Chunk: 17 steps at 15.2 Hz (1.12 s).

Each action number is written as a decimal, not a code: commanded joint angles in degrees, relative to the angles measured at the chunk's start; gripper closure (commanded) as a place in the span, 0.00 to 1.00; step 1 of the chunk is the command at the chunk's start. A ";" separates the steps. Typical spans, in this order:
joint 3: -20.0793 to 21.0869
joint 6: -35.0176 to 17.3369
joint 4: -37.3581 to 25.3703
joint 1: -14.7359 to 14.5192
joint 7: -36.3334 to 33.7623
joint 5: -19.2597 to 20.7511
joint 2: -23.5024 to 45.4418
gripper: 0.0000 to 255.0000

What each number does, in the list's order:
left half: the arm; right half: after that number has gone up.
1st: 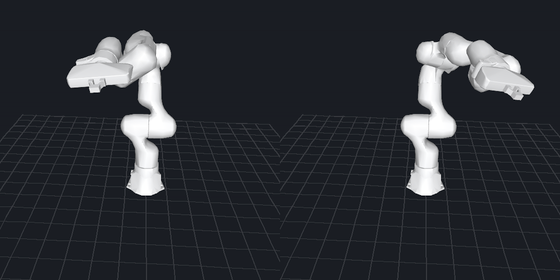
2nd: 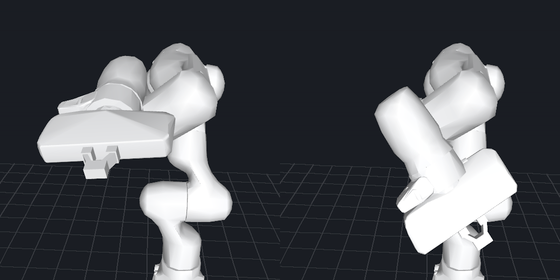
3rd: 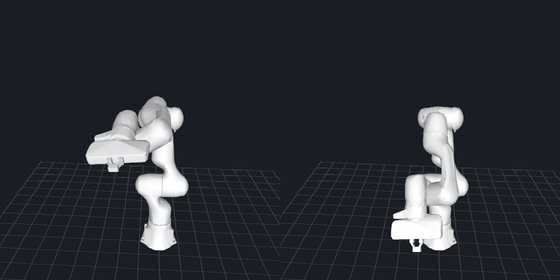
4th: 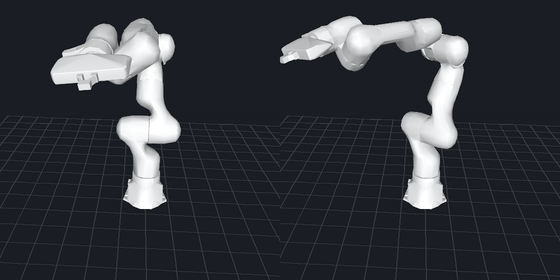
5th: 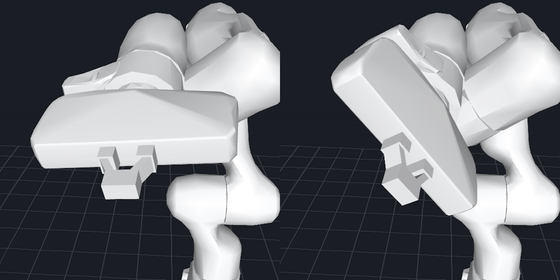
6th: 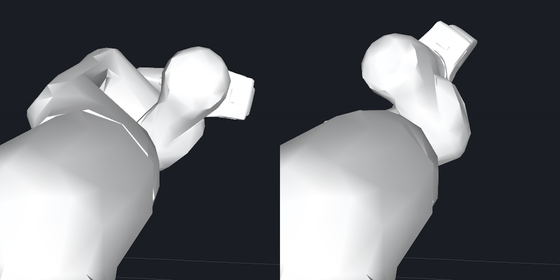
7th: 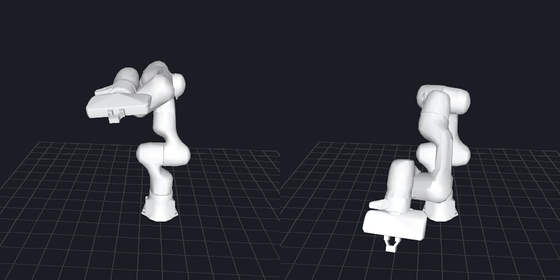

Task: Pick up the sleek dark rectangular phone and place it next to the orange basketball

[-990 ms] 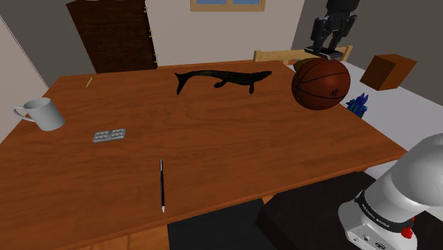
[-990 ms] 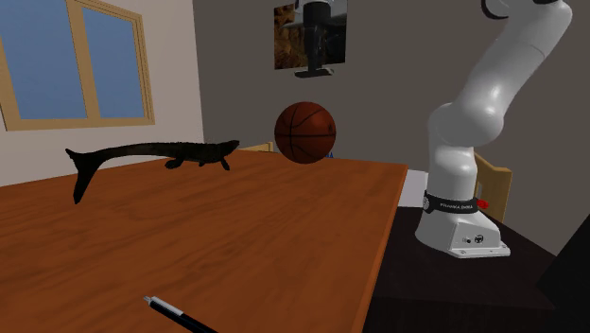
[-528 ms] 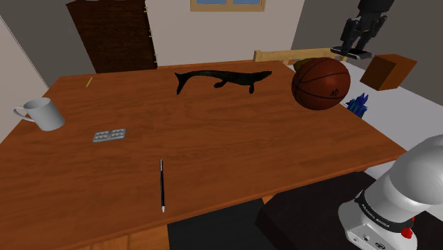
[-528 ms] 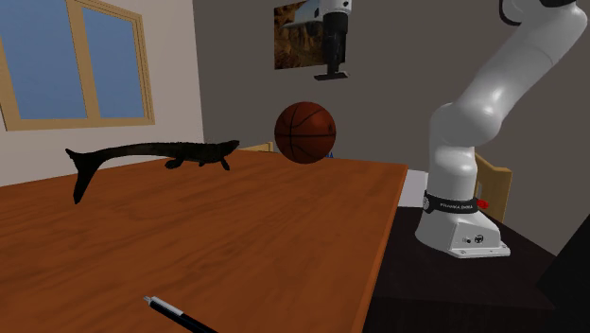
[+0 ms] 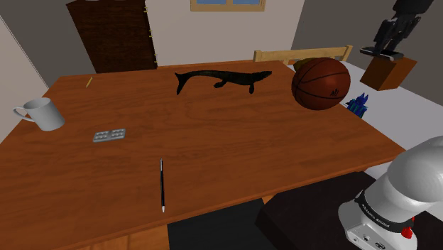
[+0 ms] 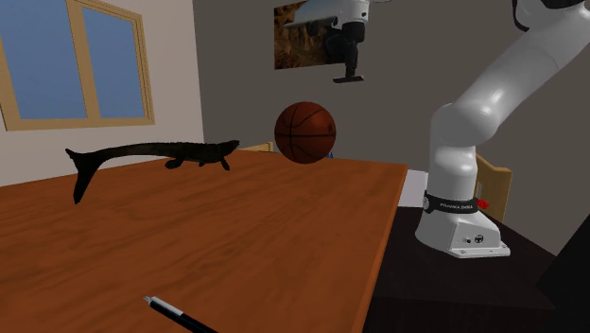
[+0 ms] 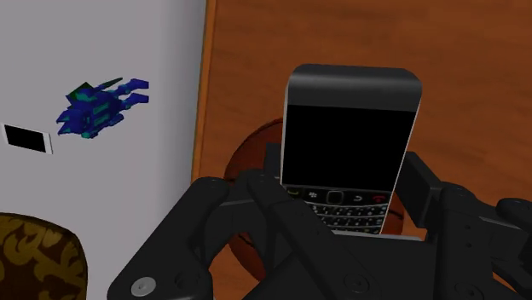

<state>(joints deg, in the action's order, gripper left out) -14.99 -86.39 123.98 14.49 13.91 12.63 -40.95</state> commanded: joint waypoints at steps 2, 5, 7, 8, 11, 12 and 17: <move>-3.70 0.06 -0.28 1.16 4.34 2.37 -0.59 1.00; -7.37 0.09 -1.36 2.06 8.49 4.51 -0.48 1.00; -8.47 -0.60 -0.77 2.35 9.49 5.19 -0.64 1.00; -8.58 -1.28 0.17 2.43 9.39 5.33 -0.91 1.00; -8.95 -3.31 2.95 2.68 9.10 5.77 -1.66 1.00; -9.09 -3.99 3.85 2.76 9.01 5.92 -1.89 1.00; -9.83 -7.42 8.23 3.17 8.58 6.72 -2.86 1.00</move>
<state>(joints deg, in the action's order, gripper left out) -24.74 -93.23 131.20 17.49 22.59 19.15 -43.35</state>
